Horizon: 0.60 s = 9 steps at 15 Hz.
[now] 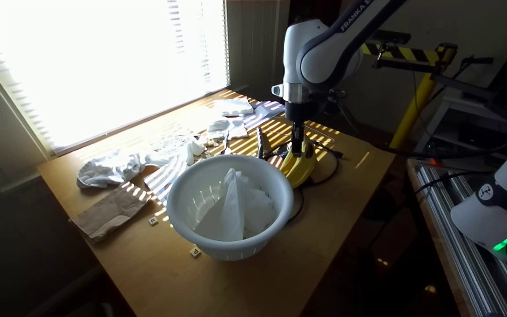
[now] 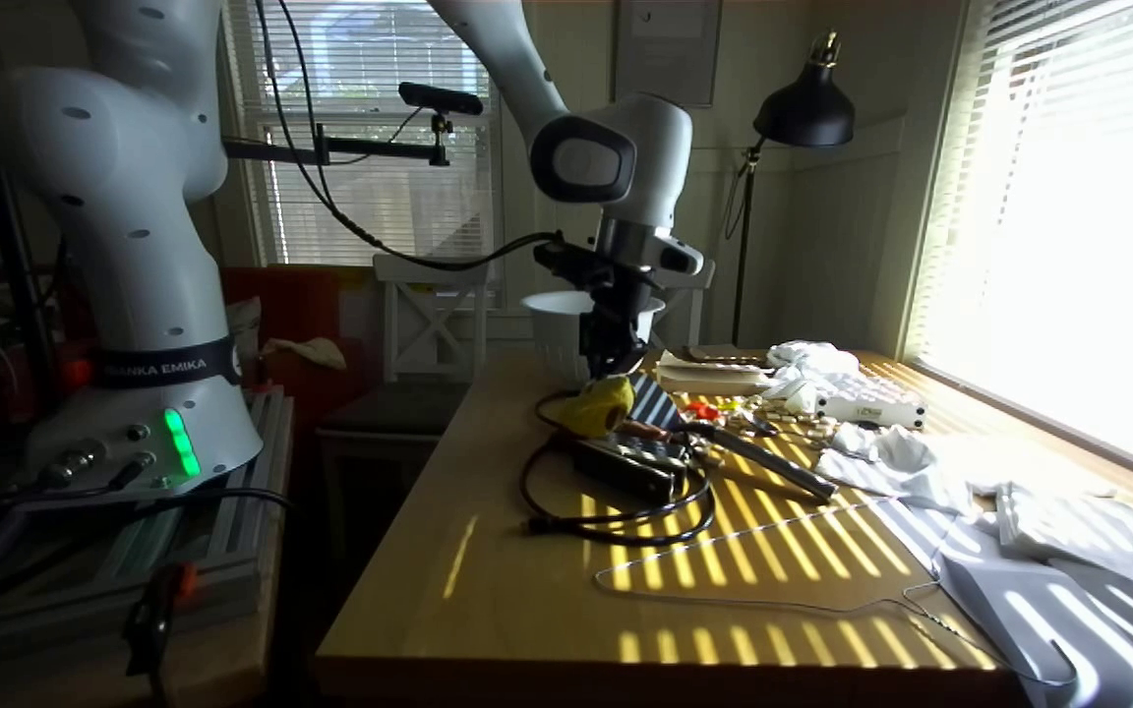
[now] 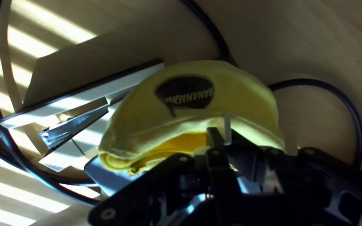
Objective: Pick up two objects from the table and put them inside the banana purse.
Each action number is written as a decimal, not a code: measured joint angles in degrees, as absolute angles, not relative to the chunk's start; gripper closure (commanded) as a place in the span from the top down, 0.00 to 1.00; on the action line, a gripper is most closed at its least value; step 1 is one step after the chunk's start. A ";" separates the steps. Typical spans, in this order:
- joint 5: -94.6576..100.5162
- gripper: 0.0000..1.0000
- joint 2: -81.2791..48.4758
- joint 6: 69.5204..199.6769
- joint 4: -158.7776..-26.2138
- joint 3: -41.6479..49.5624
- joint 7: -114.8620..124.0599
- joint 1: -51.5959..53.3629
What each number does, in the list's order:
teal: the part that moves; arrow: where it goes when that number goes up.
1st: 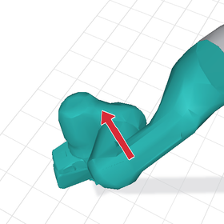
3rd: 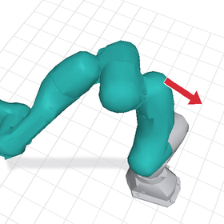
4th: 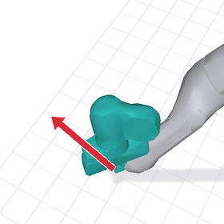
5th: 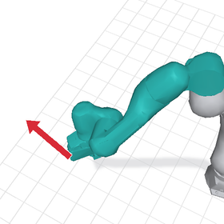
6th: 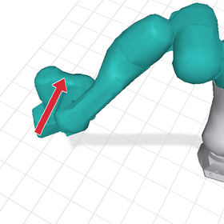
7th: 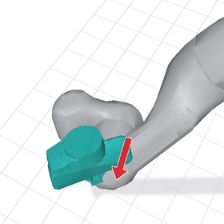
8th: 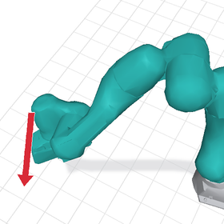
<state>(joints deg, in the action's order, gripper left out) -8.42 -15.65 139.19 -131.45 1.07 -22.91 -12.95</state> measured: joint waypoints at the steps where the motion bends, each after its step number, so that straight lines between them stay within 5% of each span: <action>1: -8.01 0.03 -15.66 138.09 -131.67 1.16 -22.93 -12.85; 9: -2.18 0.03 -19.23 142.68 -133.38 4.18 -18.44 -11.03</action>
